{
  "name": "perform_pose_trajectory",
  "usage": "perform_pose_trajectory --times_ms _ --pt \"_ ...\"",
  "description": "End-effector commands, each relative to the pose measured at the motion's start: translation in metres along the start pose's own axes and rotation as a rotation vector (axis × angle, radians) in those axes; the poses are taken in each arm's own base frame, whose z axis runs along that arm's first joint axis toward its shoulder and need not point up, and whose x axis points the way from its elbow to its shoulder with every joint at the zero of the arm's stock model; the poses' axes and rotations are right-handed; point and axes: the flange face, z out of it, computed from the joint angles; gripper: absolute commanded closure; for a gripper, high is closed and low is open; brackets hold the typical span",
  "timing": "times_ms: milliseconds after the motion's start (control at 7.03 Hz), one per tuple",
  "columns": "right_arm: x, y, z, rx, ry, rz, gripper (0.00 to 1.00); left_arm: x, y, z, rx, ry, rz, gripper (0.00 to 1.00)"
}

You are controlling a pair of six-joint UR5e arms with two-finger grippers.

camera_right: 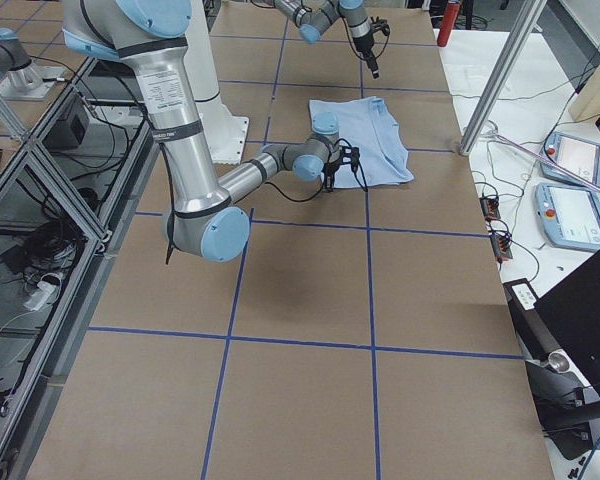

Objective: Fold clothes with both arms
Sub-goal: 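Move the right gripper down to the folded shirt's side edge while the left arm holds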

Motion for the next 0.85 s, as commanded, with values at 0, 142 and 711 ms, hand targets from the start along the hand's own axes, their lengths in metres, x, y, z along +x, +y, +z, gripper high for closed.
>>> perform_pose_trajectory --times_ms 0,142,711 --pt "0.008 0.035 -0.014 -0.016 -0.016 -0.036 1.0 0.005 0.006 -0.002 -0.023 0.015 -0.065 0.01" --pt "0.005 0.036 -0.015 -0.022 -0.023 -0.039 1.0 0.004 0.007 -0.002 -0.032 0.017 -0.073 0.01" --pt "-0.006 0.036 -0.012 -0.019 -0.031 -0.047 0.24 0.002 0.008 0.001 -0.035 0.012 -0.071 0.01"
